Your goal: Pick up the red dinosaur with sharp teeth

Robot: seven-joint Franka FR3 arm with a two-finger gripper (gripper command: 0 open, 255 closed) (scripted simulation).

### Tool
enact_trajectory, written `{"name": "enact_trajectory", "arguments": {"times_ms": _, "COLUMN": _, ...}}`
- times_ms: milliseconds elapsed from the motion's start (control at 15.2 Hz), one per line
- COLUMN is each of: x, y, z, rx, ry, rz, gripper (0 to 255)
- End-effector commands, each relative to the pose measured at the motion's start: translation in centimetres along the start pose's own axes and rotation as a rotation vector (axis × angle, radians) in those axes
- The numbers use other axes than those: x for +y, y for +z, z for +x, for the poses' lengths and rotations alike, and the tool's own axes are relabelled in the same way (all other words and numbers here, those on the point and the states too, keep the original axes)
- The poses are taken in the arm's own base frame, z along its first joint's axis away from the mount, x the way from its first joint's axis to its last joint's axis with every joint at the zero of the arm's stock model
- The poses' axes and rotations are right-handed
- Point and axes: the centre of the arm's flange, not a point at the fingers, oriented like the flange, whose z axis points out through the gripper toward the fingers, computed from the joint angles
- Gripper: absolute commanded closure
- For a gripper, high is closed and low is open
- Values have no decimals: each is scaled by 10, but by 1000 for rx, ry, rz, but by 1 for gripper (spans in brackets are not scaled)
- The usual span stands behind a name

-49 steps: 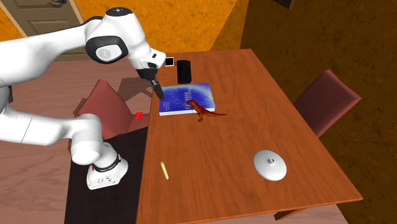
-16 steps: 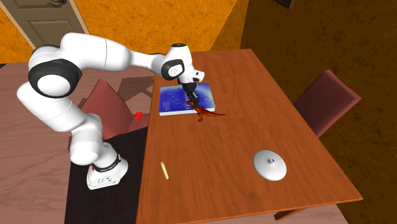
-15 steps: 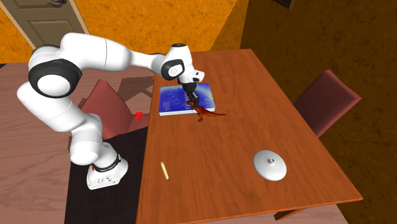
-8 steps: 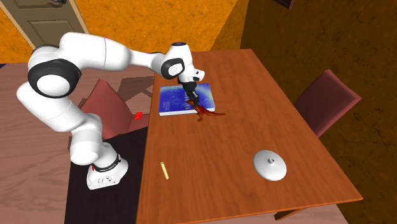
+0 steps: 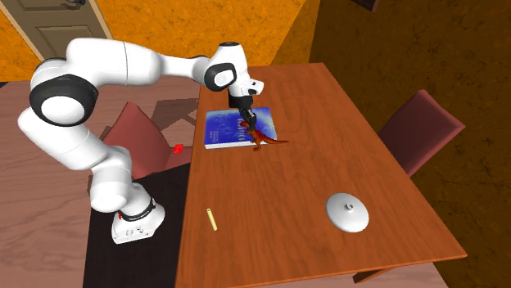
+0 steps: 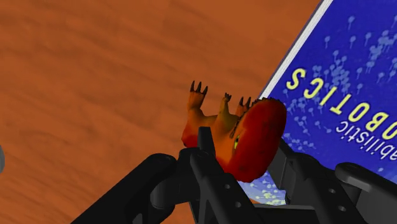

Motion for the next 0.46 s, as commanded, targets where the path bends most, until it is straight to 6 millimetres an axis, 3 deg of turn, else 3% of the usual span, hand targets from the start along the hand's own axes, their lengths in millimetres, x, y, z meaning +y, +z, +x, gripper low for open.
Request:
{"name": "enact_trajectory", "arguments": {"times_ms": 0, "x": 2, "y": -10, "z": 0, "rx": 0, "ry": 0, "rz": 0, "gripper": 255}}
{"name": "enact_trajectory", "arguments": {"times_ms": 264, "x": 5, "y": -31, "z": 3, "rx": 0, "ry": 0, "rz": 0, "gripper": 255}}
{"name": "enact_trajectory", "arguments": {"times_ms": 396, "x": 5, "y": -32, "z": 3, "rx": 0, "ry": 0, "rz": 0, "gripper": 255}}
